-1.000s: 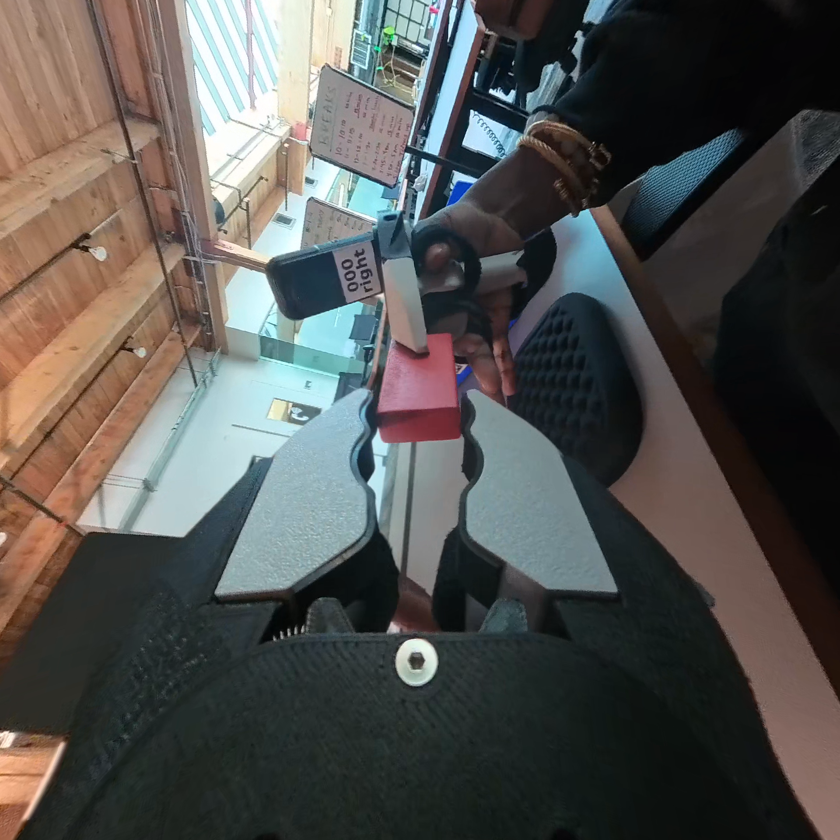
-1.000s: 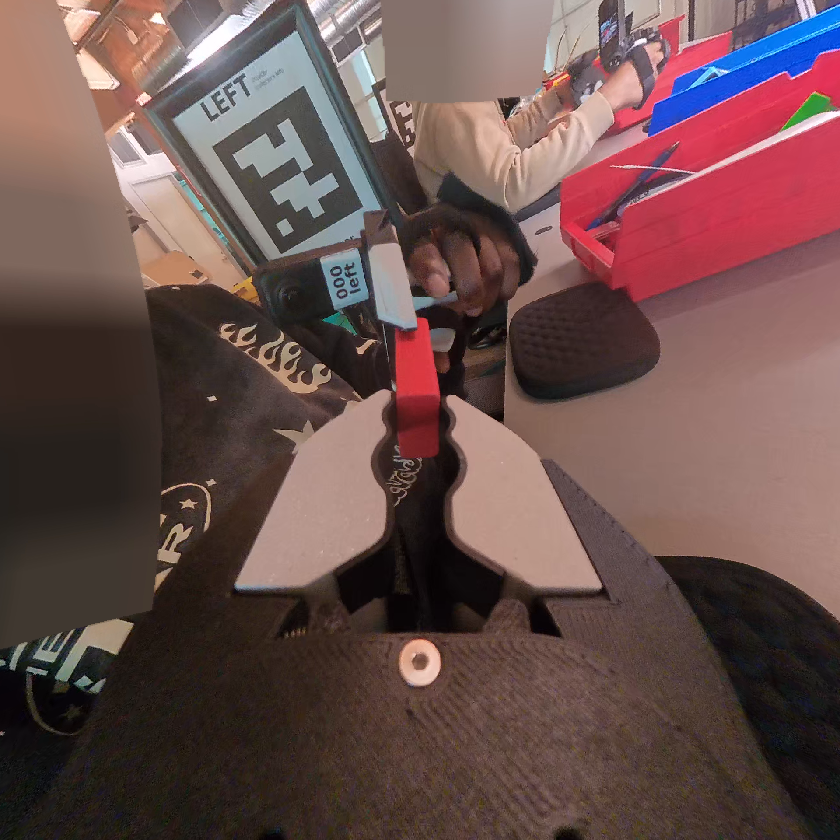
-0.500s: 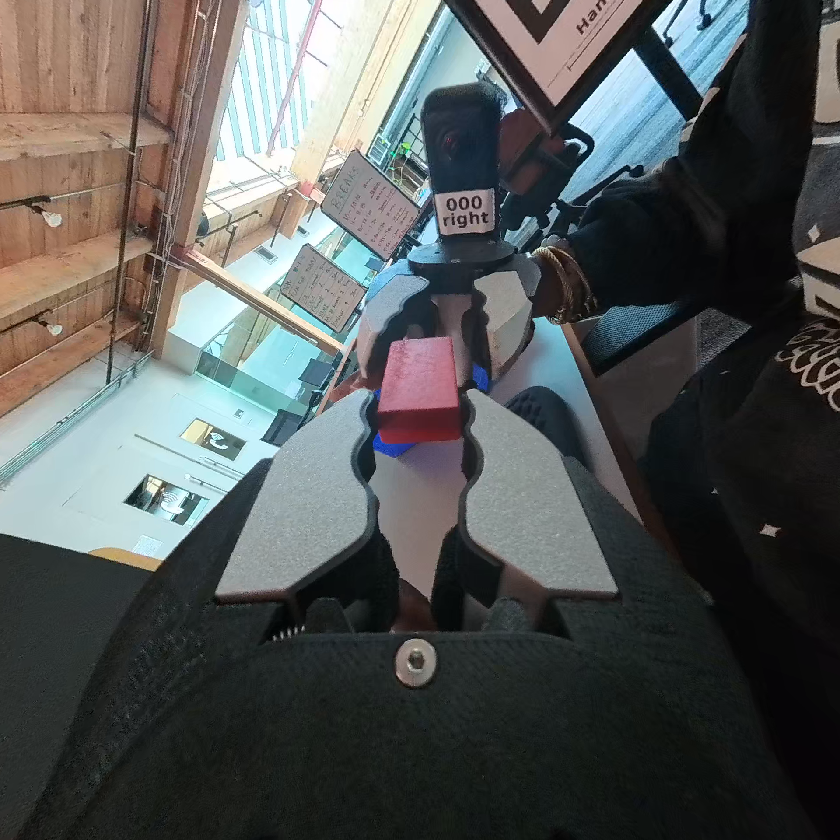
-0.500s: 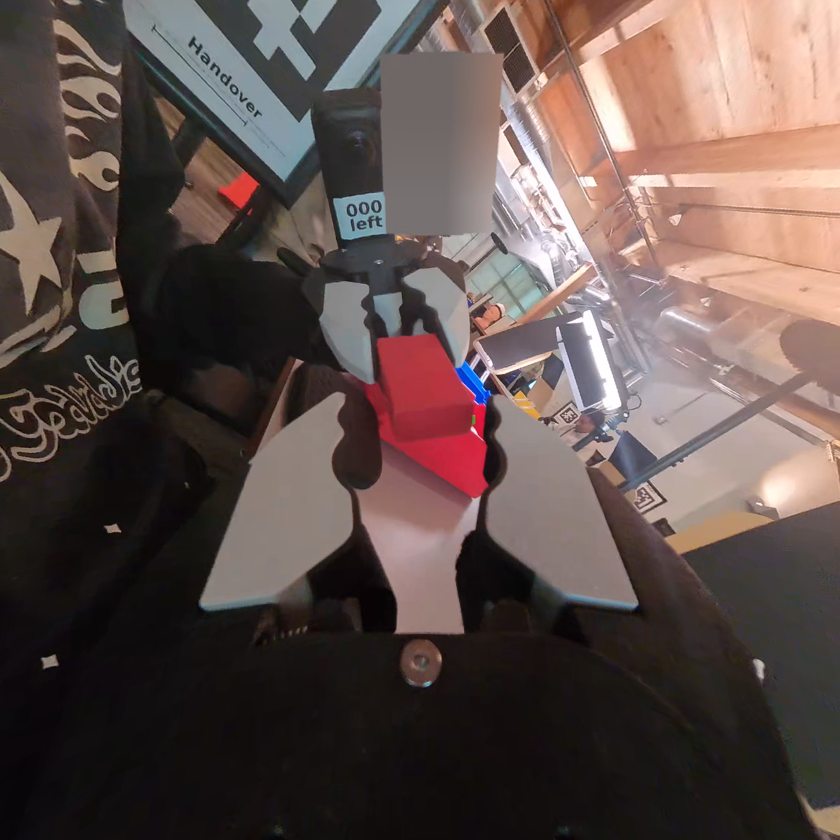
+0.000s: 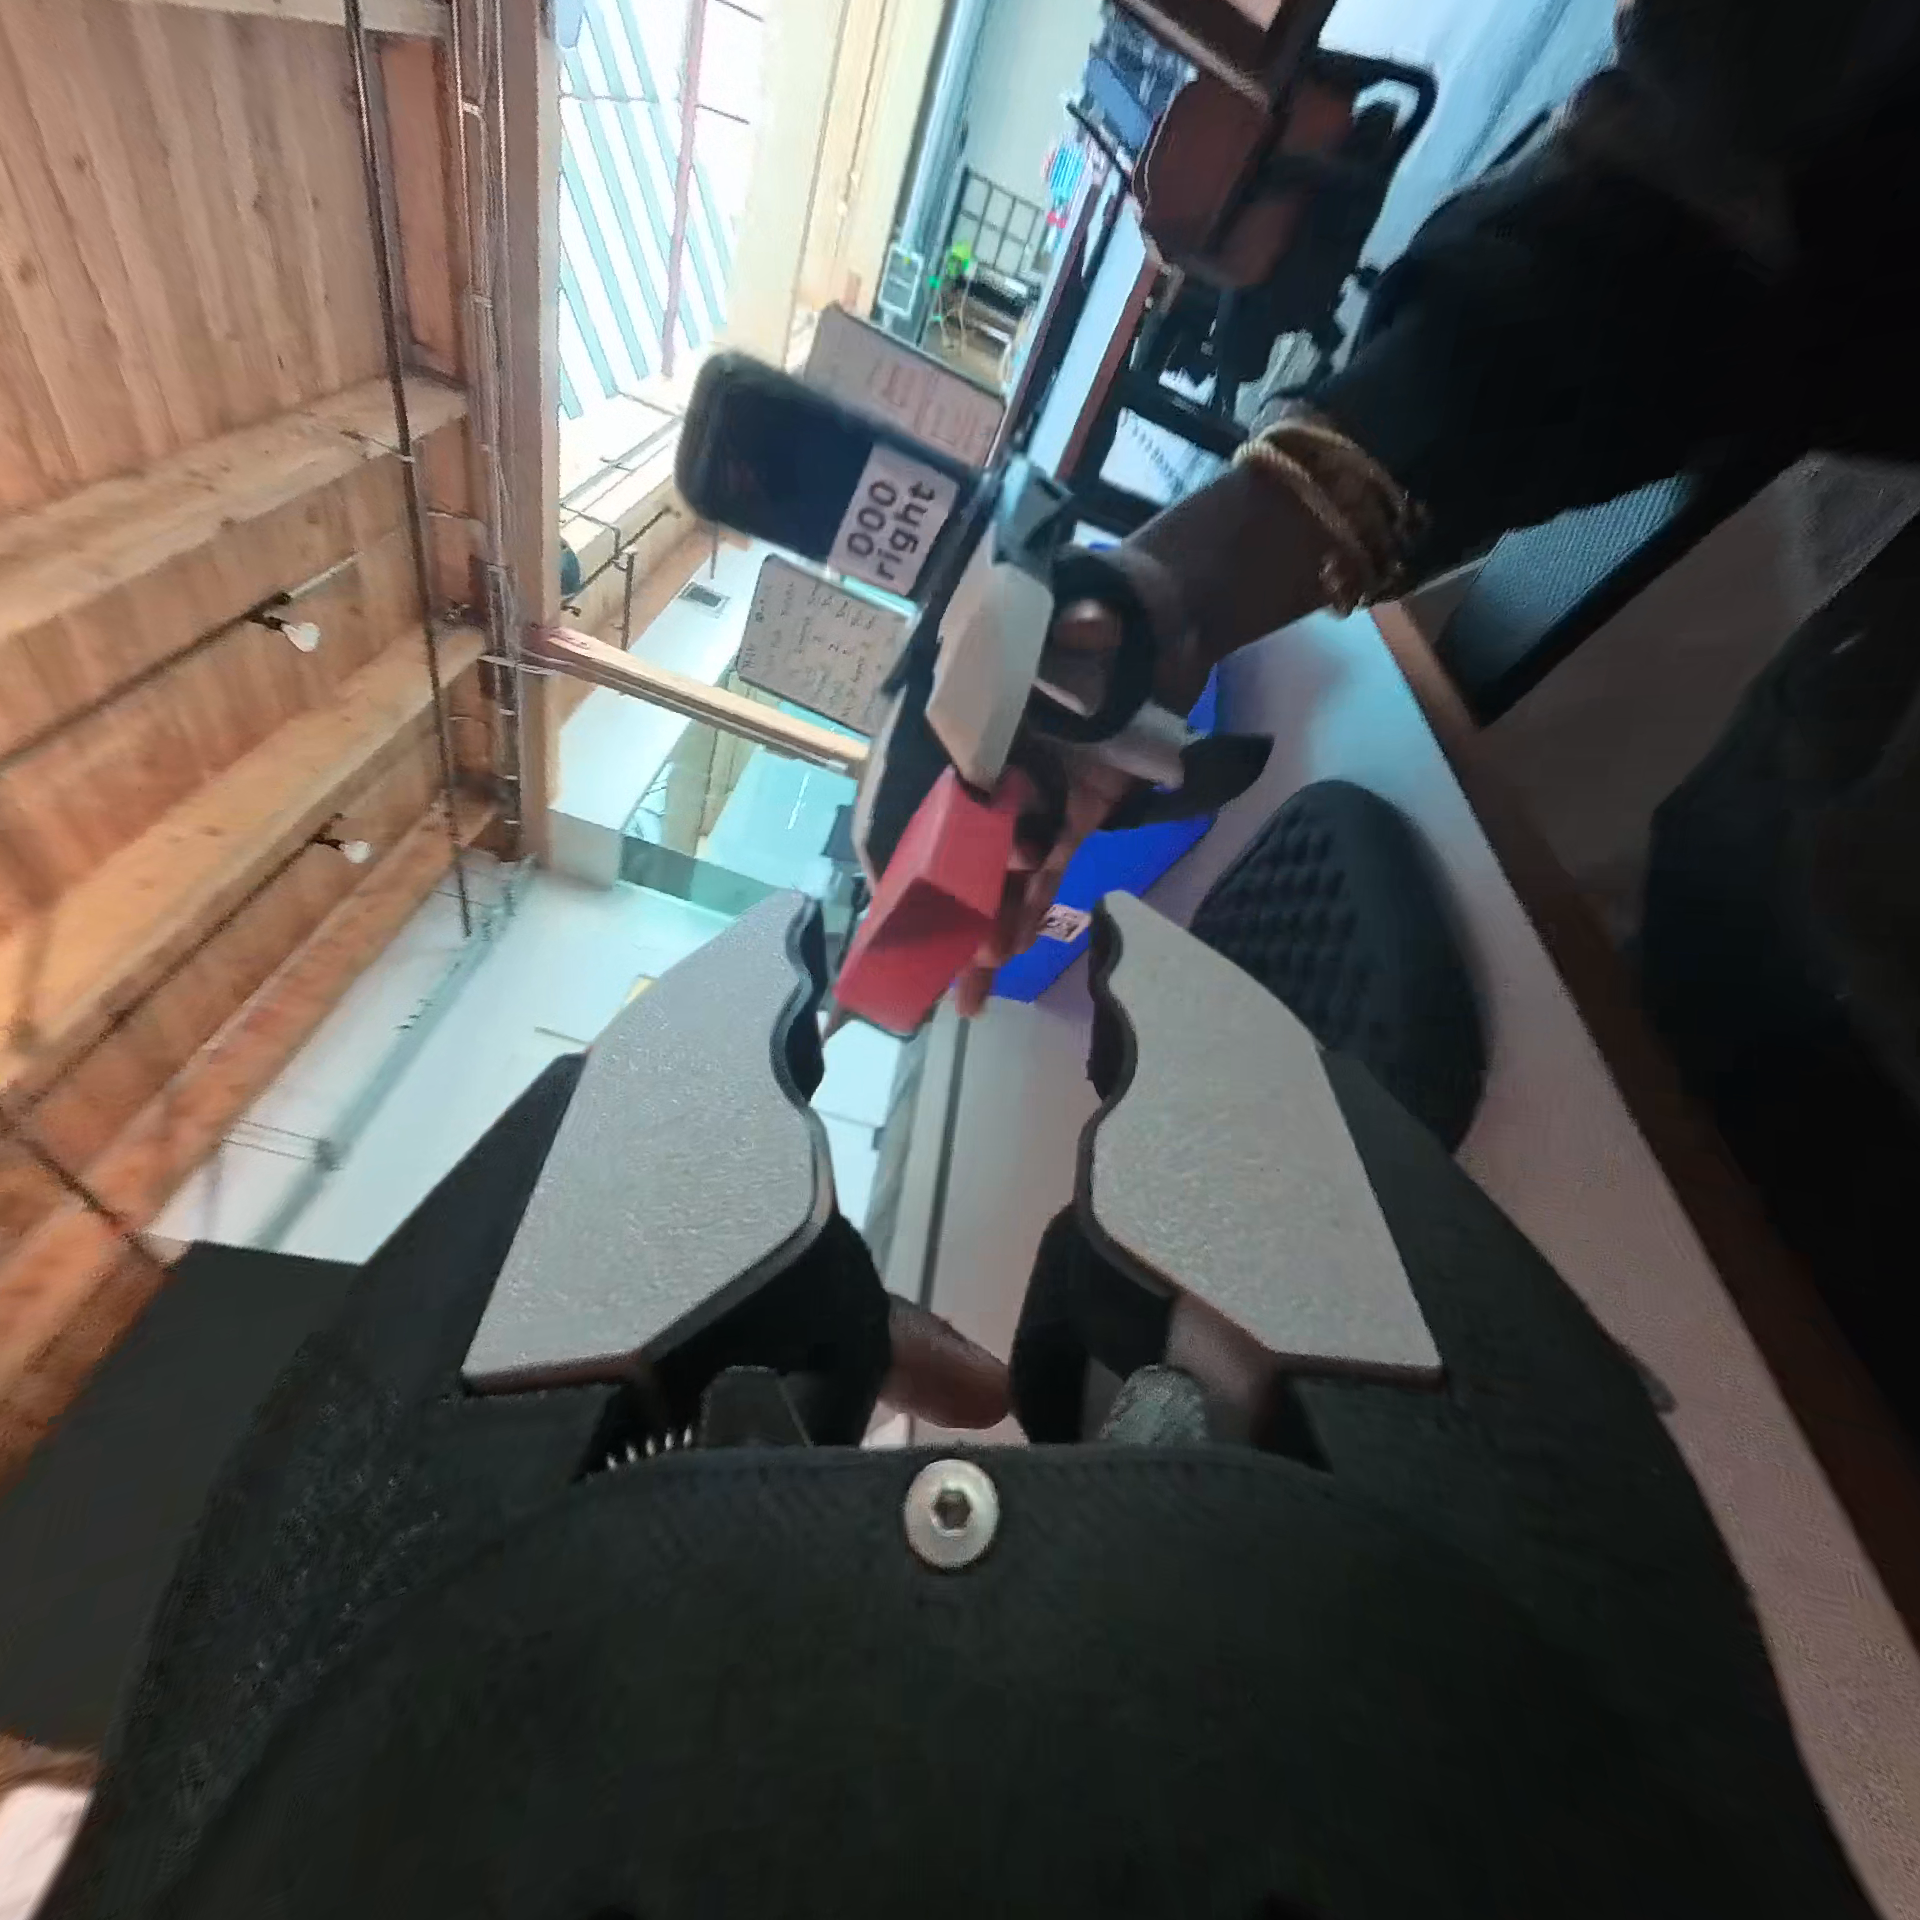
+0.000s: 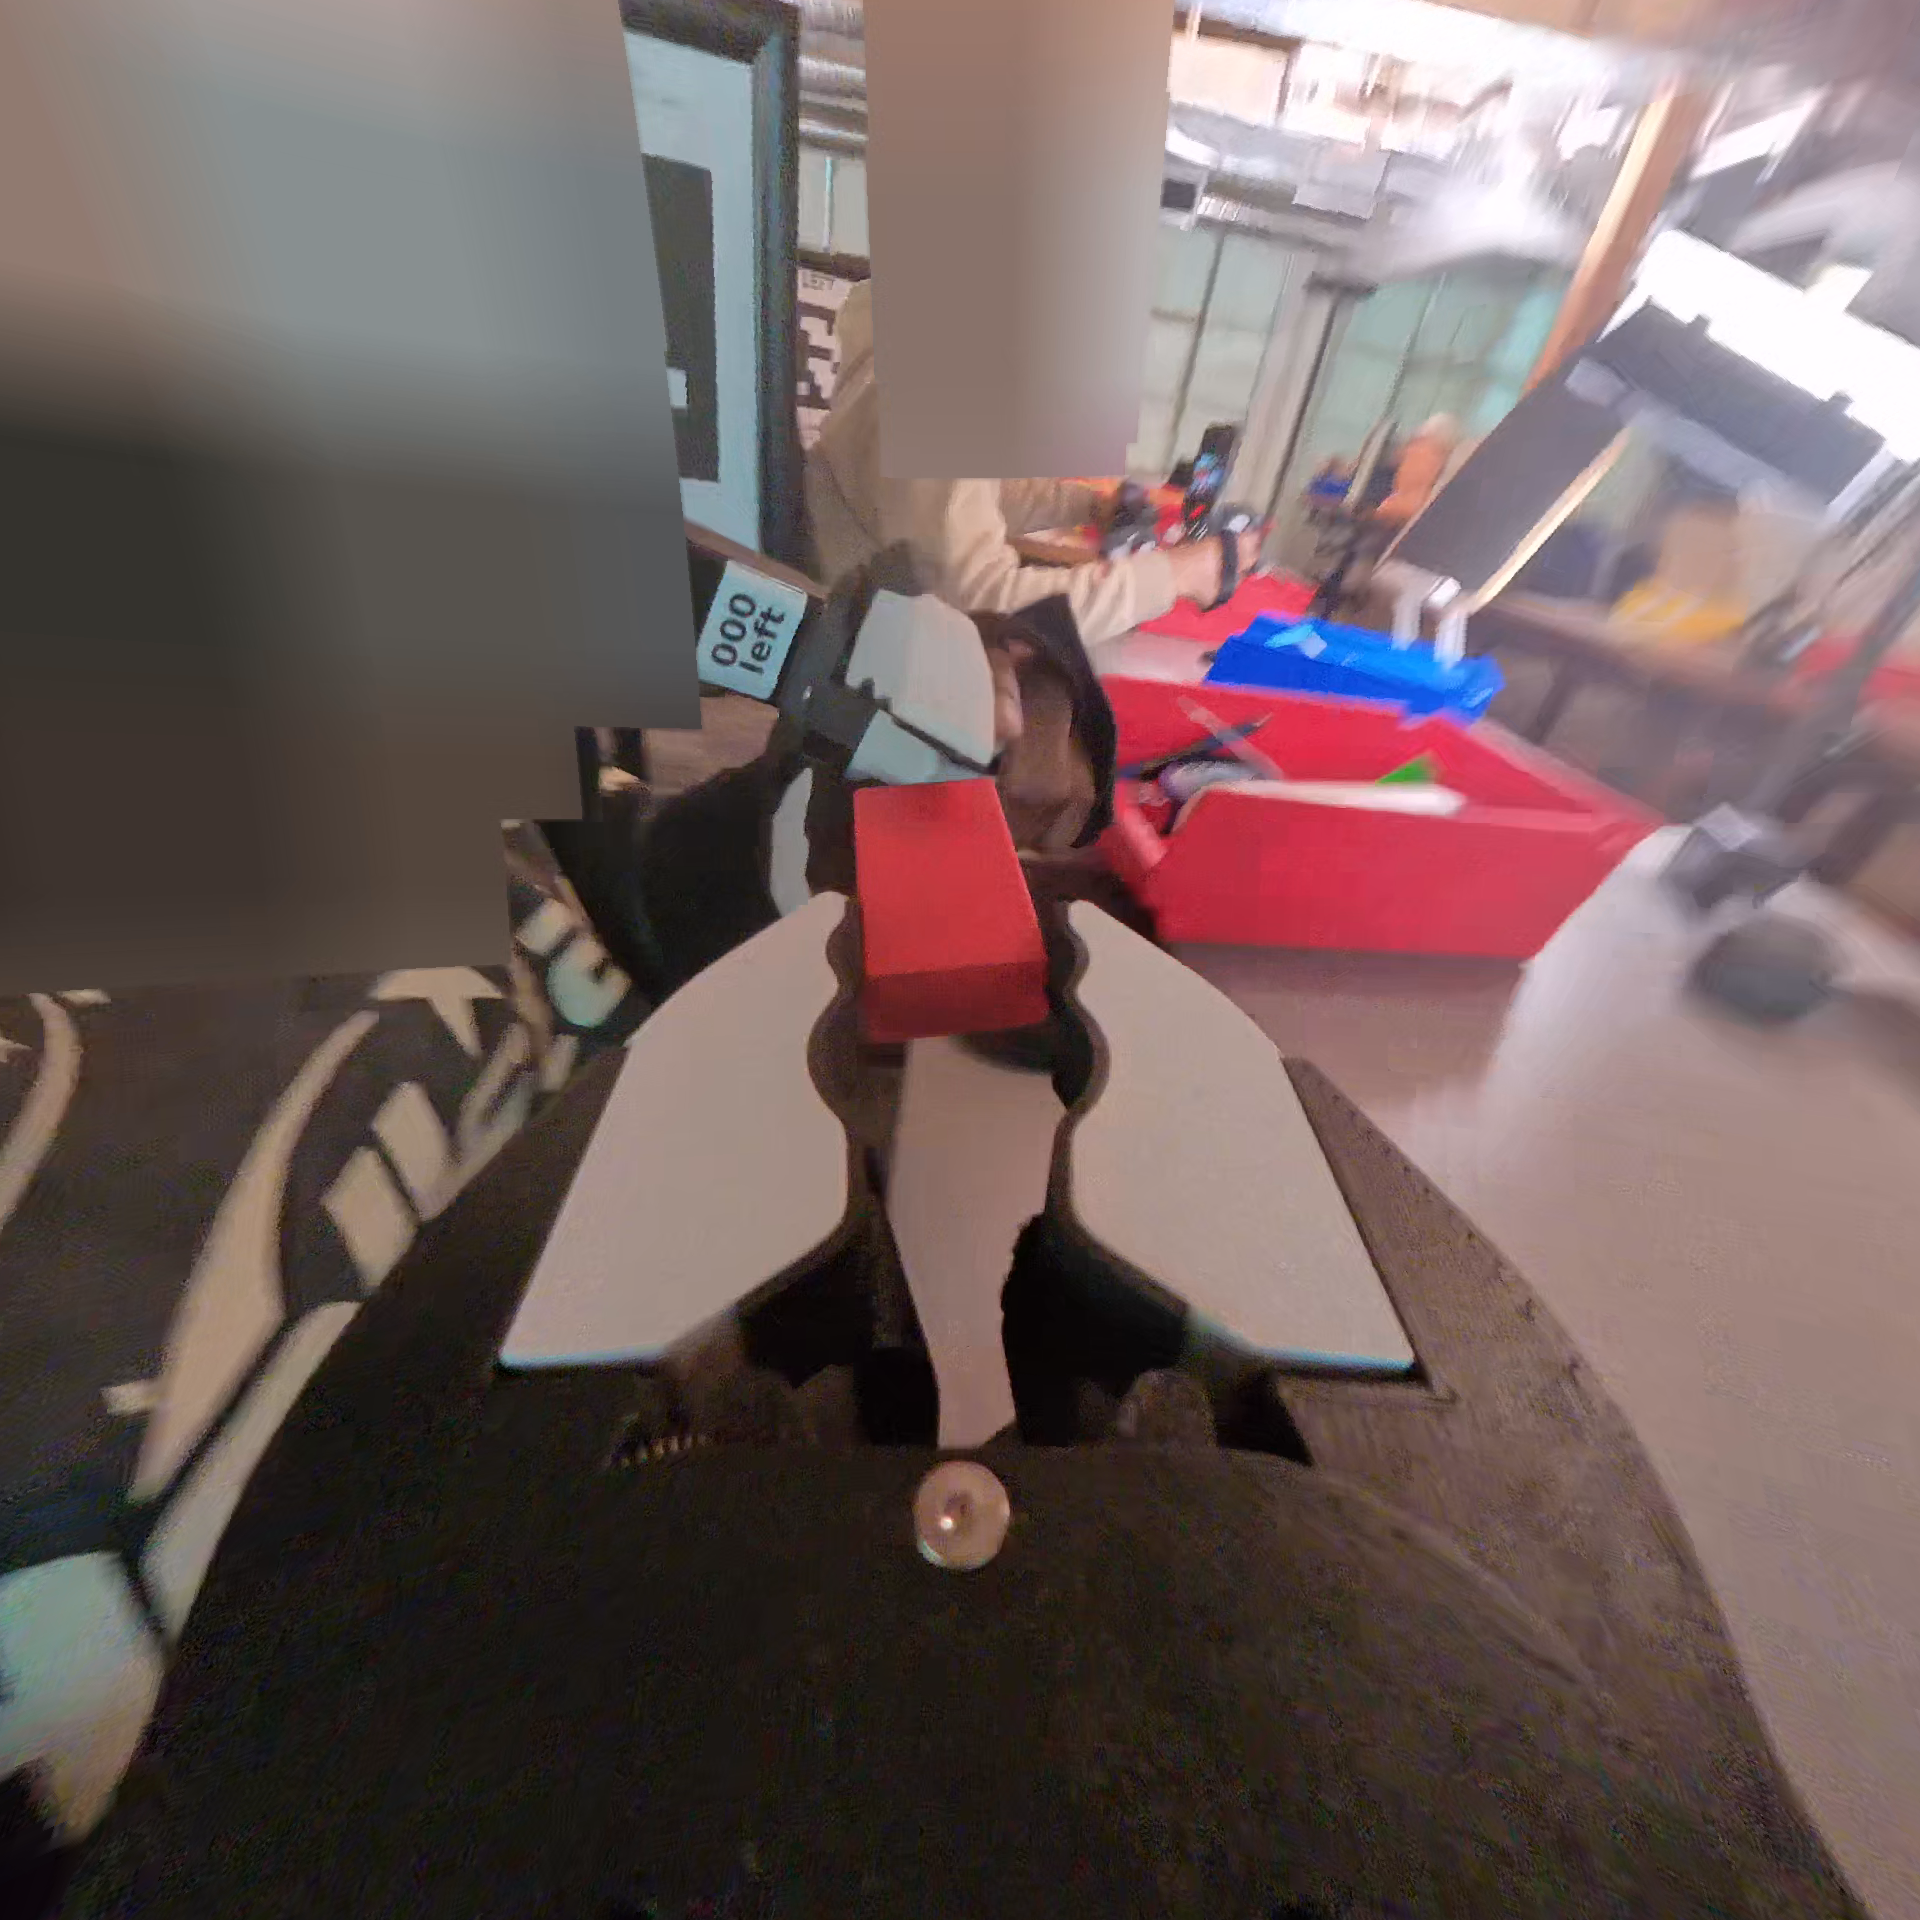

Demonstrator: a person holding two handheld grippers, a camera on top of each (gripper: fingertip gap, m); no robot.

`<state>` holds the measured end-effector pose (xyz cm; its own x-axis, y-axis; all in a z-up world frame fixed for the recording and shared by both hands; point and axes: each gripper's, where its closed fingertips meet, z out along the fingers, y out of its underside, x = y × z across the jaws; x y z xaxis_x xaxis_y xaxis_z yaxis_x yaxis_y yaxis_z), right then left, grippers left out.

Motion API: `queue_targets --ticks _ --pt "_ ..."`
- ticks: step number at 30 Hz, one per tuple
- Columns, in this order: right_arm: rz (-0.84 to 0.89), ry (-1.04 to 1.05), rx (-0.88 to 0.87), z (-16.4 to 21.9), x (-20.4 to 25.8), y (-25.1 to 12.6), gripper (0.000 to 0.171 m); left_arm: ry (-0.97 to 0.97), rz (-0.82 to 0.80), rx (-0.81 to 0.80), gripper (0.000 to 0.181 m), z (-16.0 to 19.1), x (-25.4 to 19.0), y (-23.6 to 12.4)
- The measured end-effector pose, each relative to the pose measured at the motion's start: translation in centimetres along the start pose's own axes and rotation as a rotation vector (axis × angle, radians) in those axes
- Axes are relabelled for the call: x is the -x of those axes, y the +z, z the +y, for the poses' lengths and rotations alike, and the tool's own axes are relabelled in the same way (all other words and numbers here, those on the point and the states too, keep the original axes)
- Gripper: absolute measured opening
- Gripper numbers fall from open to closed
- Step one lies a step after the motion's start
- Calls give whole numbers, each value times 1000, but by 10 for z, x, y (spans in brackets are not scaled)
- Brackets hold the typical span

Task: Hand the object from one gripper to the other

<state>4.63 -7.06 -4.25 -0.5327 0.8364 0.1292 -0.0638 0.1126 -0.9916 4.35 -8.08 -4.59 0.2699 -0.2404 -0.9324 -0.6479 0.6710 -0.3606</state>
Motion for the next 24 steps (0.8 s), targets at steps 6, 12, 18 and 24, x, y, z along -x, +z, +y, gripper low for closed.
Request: queue_targets --ticks 6,12,18,24 --pt "-145 362 31 8 2 -1 34 77 -7 61 20 4 -1 2" --pt "-98 210 -58 -2 0 -1 49 -60 30 44 16 4 1 -1" --pt "115 -586 -191 -18 9 -8 57 -254 40 -75 16 -2 12 -10" --pt "139 -741 -80 -7 15 4 33 -282 79 -98 16 -7 5 -8"
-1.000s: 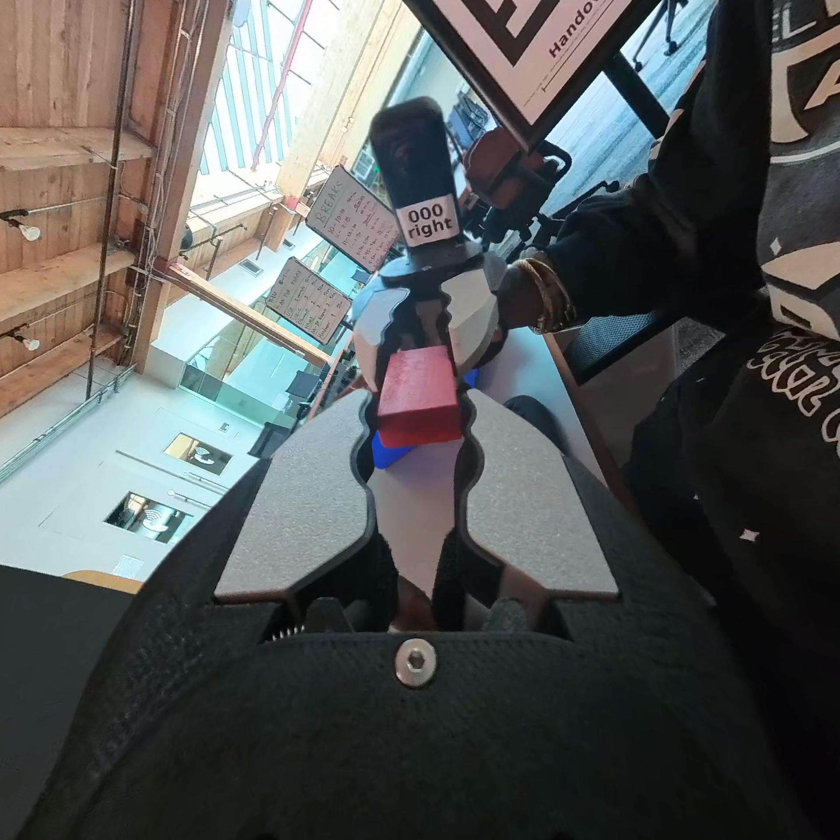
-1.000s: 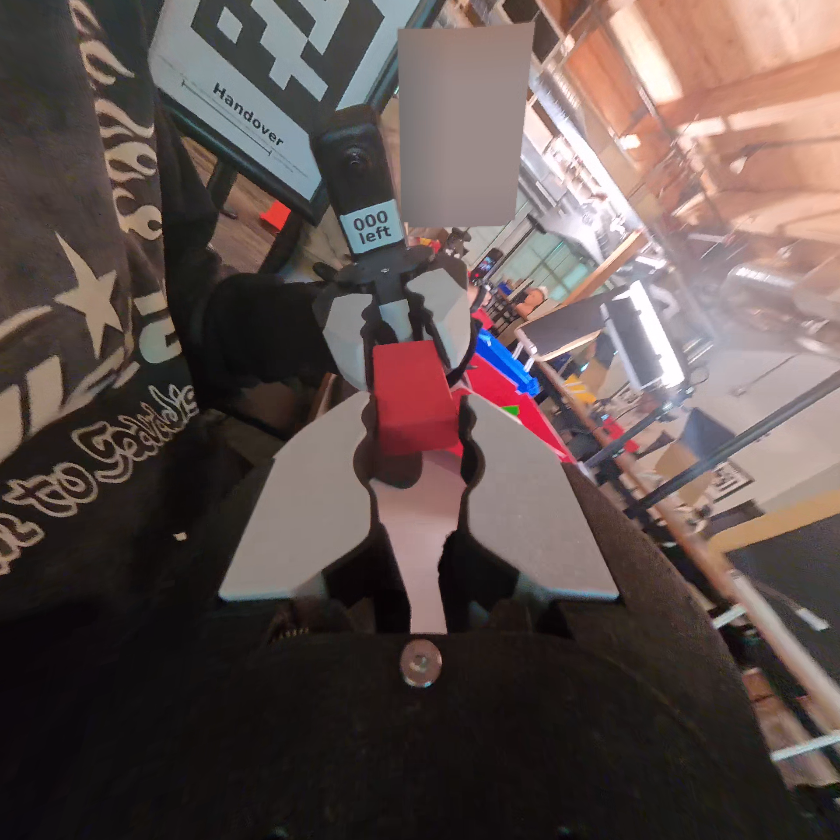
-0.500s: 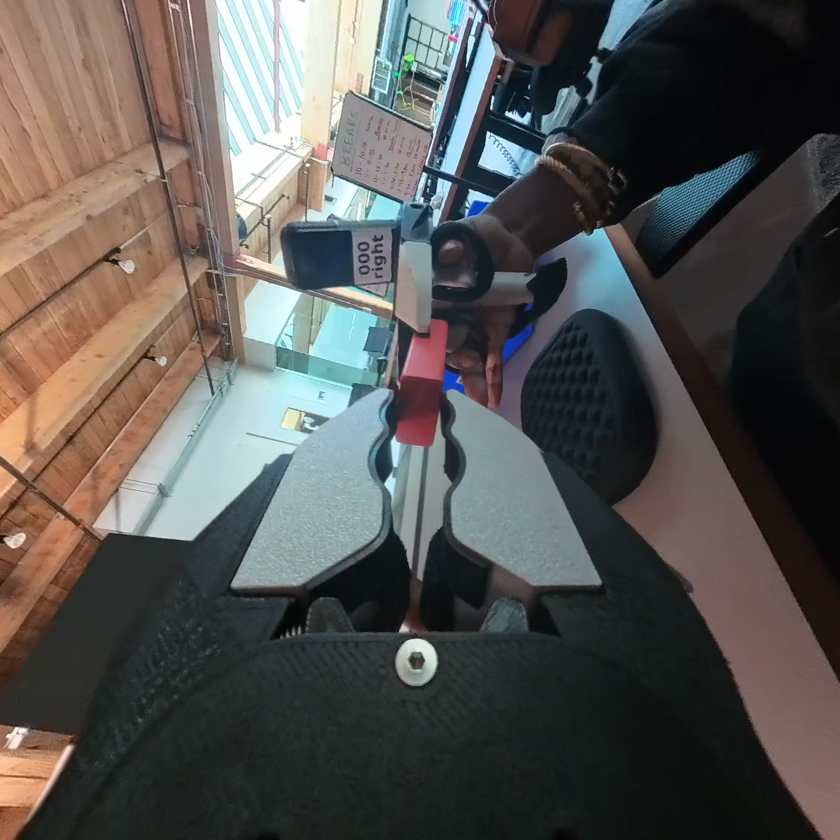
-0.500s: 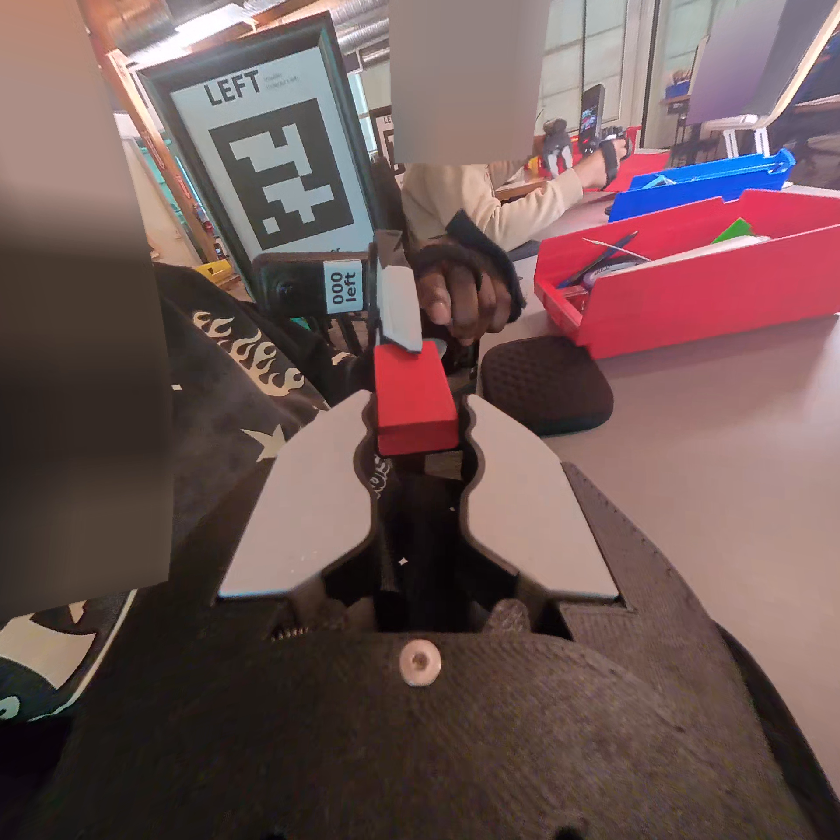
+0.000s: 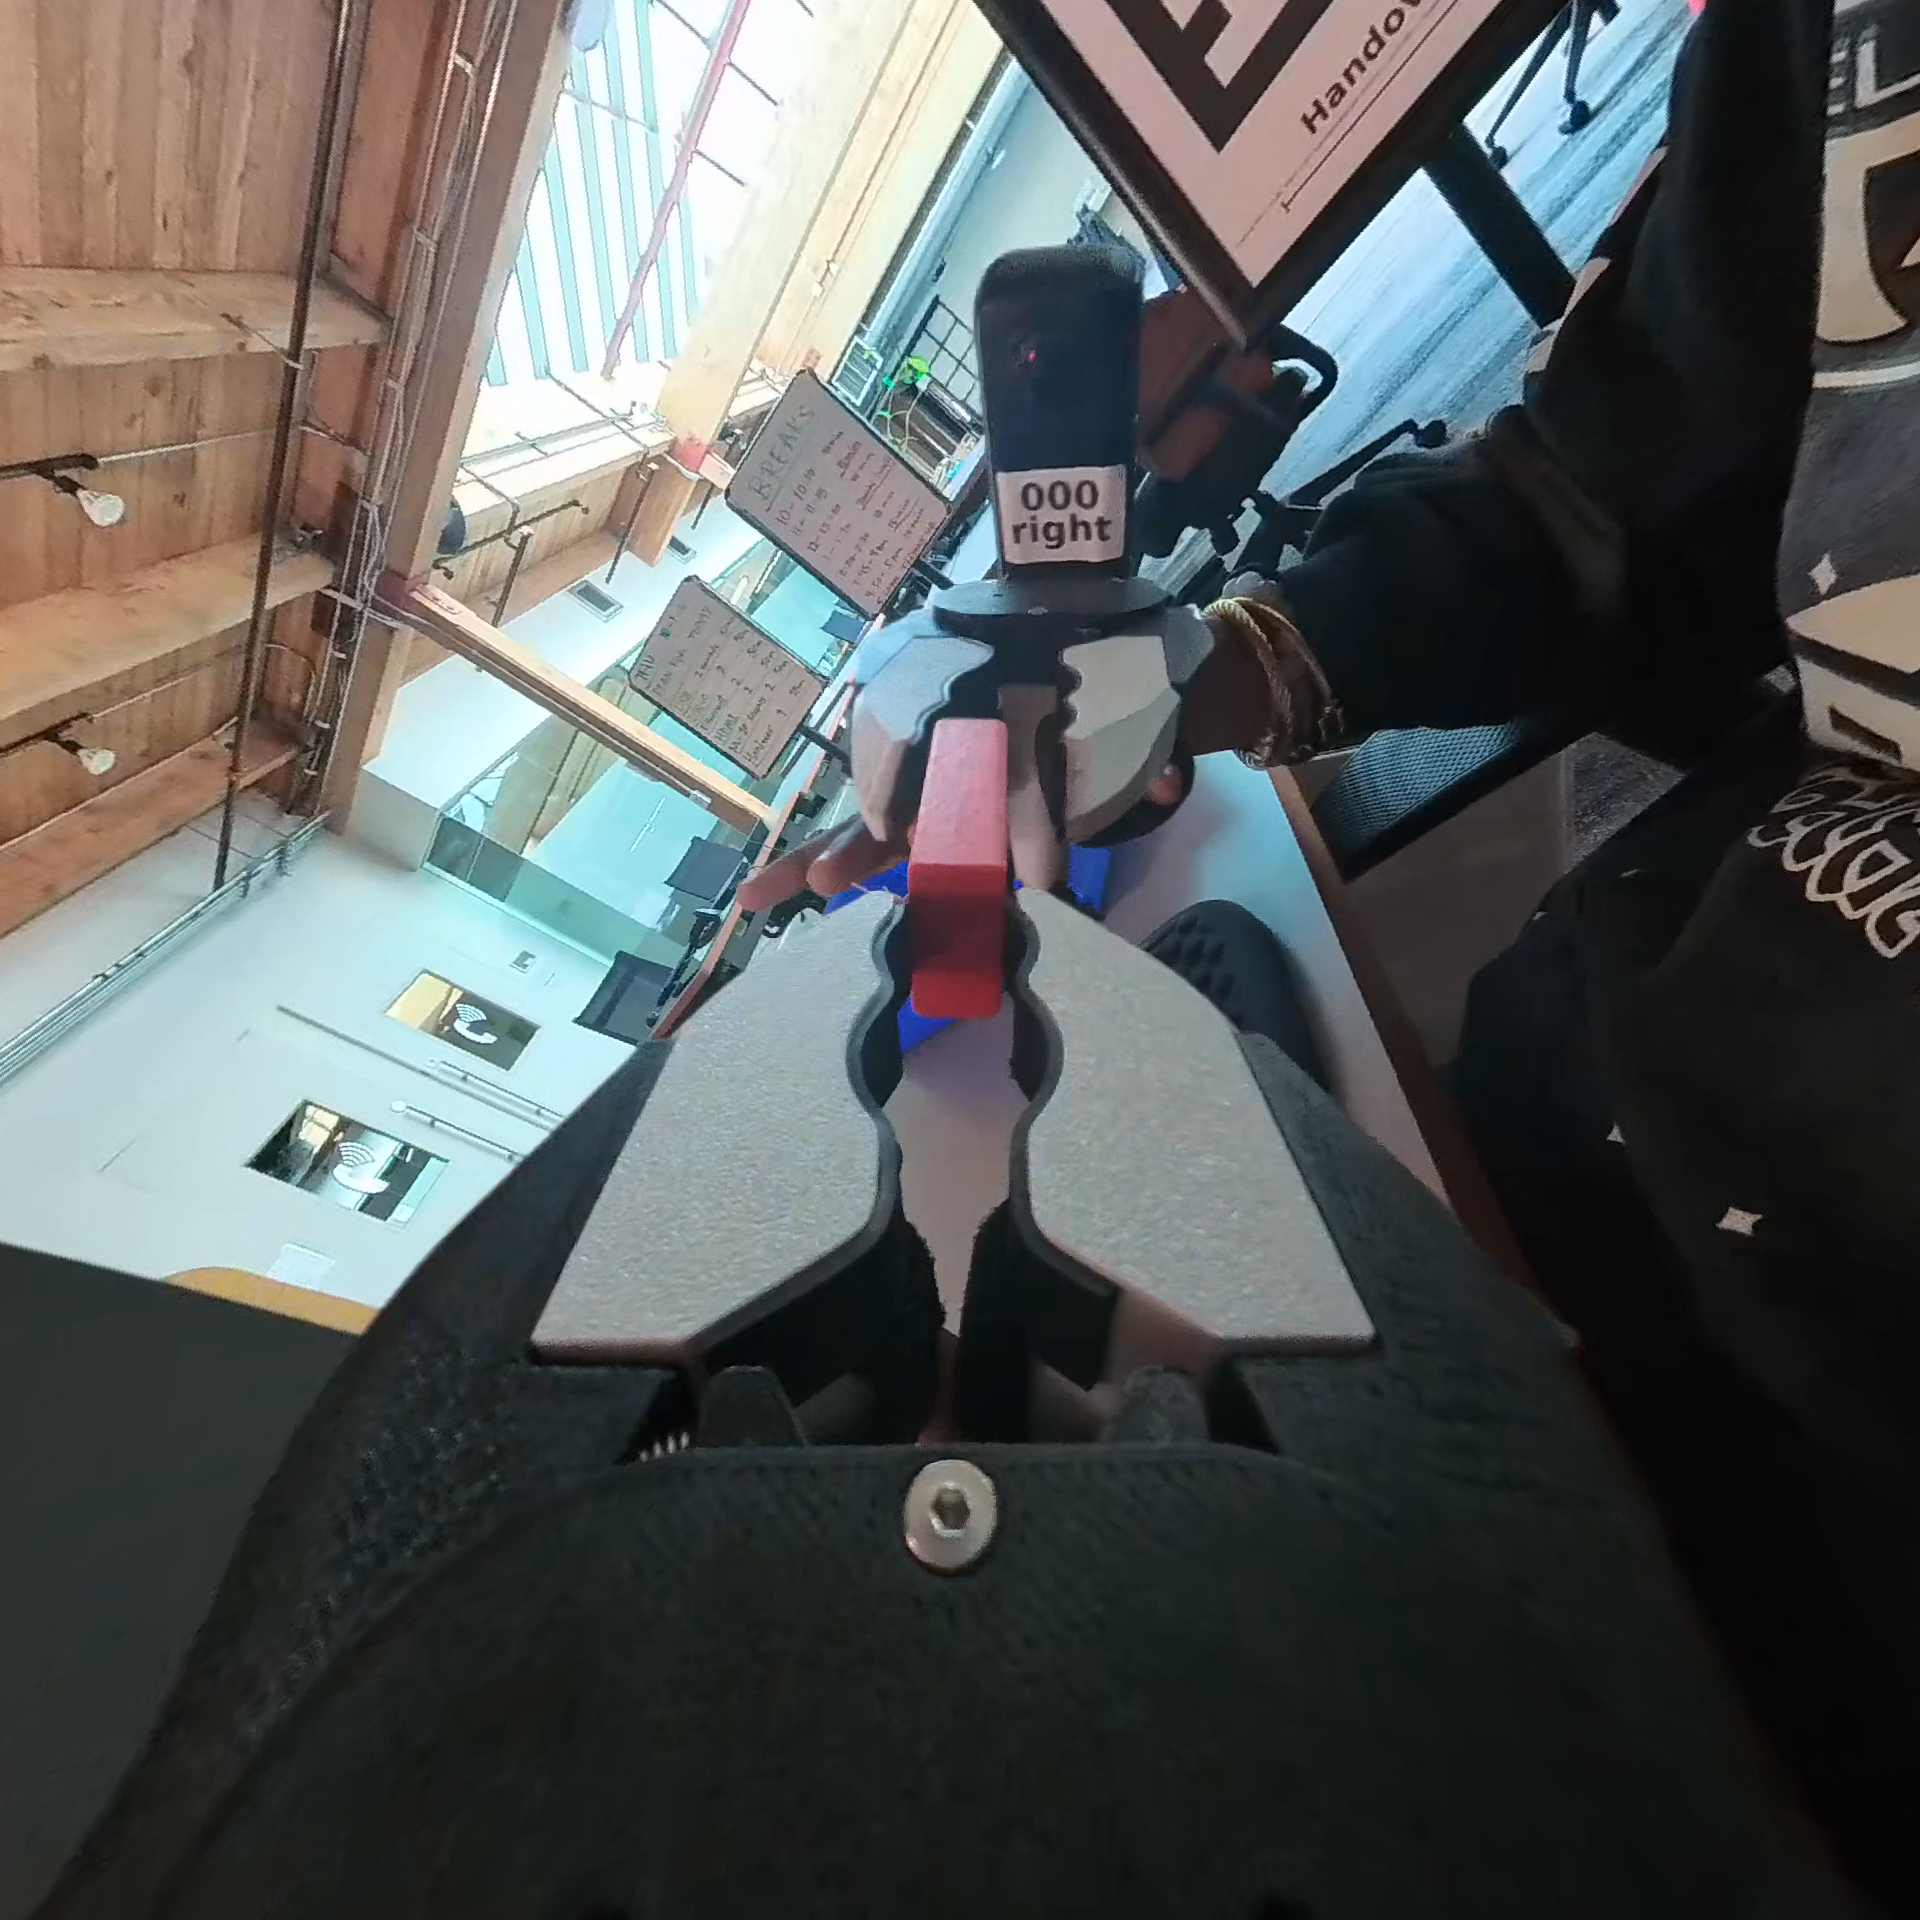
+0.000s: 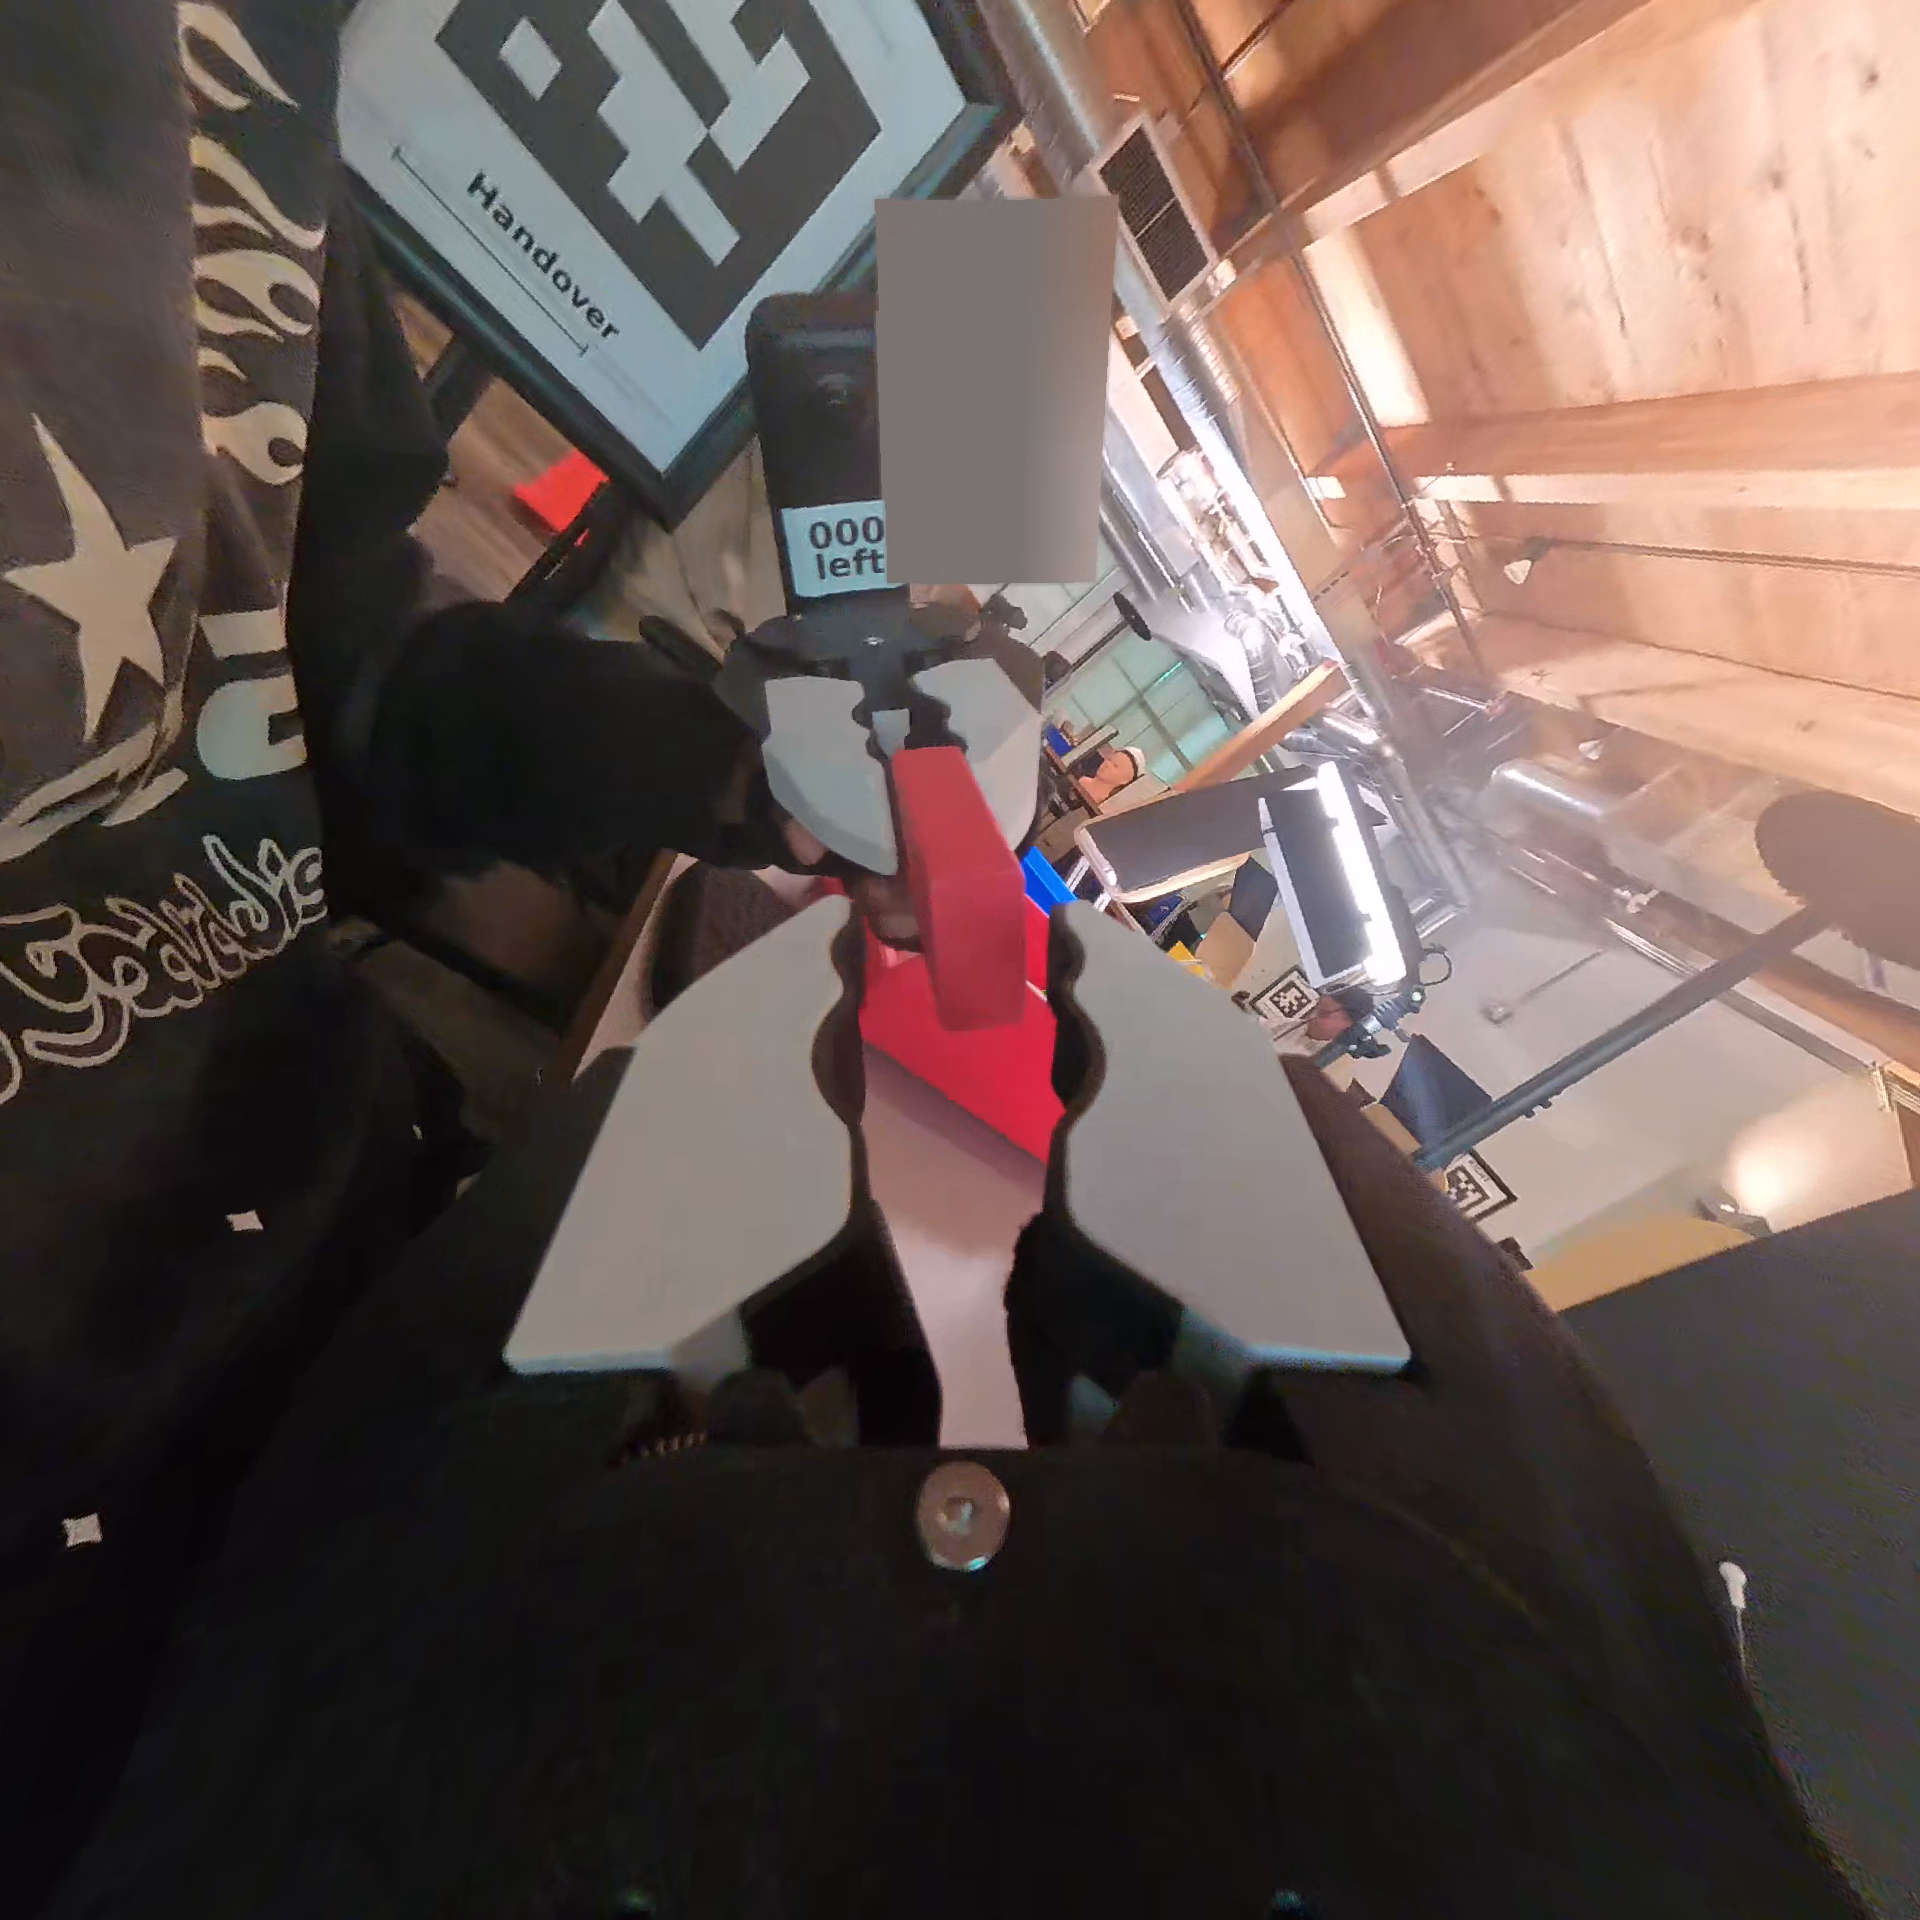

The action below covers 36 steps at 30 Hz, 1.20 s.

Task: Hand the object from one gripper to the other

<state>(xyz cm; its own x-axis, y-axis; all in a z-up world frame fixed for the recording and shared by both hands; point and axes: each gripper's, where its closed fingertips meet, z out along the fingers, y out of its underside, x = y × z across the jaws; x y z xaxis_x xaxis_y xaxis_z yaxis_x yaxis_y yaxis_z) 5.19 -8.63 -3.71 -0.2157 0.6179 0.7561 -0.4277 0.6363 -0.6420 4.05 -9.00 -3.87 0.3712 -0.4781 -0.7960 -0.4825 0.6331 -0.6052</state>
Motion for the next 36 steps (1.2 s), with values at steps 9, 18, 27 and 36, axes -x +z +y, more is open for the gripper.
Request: queue_targets --ticks 9,18,27,36 --pt "-62 470 62 16 -8 -3 17 140 -70 142 41 19 3 6" --pt "-270 1264 112 35 -5 -11 17 314 -130 241 62 32 6 10" --pt "-317 1279 176 35 9 -4 17 283 -52 215 41 30 -7 13" --pt "-103 542 34 29 -2 -1 85 212 -1 226 34 29 -12 13"
